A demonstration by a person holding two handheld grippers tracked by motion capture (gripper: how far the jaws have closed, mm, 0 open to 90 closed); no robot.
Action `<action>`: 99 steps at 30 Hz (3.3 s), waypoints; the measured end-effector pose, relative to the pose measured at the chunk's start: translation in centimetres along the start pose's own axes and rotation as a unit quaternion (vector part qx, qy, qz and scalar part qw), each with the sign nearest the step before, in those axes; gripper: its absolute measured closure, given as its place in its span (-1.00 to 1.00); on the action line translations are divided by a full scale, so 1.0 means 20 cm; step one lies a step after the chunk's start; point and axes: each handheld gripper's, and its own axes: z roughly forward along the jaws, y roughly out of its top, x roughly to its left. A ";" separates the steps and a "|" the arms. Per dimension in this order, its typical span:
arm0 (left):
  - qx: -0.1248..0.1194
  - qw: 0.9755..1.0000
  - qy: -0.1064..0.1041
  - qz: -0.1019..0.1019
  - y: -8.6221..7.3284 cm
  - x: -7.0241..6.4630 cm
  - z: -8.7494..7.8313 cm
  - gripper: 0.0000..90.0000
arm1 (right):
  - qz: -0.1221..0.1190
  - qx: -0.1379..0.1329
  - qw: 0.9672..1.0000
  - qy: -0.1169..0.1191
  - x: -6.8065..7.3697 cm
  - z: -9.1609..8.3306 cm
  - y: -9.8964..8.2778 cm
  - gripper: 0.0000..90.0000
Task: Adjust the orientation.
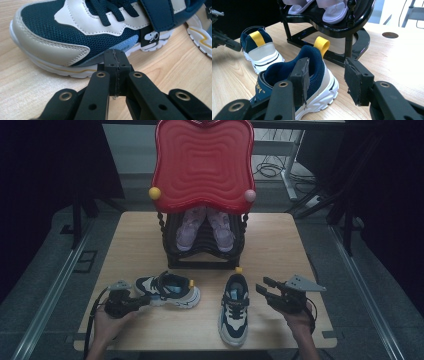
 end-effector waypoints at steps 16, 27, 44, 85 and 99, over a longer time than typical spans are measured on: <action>-0.057 0.997 -0.040 0.034 0.15 -0.17 -0.10 0.99 | 0.005 0.001 1.000 0.002 0.00 0.01 -0.01 0.22; -0.039 0.995 -0.063 0.073 0.34 -0.34 0.06 0.99 | 0.006 0.002 1.000 0.003 0.00 0.01 -0.01 0.22; 0.004 0.996 -0.060 0.060 0.37 -0.34 0.21 0.99 | 0.006 0.007 1.000 0.004 0.00 0.02 -0.02 0.22; 0.046 0.991 -0.085 0.087 0.28 -0.36 0.14 0.99 | 0.010 0.010 1.000 0.003 -0.01 0.03 -0.02 0.21; 0.059 0.991 -0.080 0.091 0.27 -0.32 0.10 1.00 | 0.013 0.009 1.000 0.002 -0.01 0.03 -0.02 0.21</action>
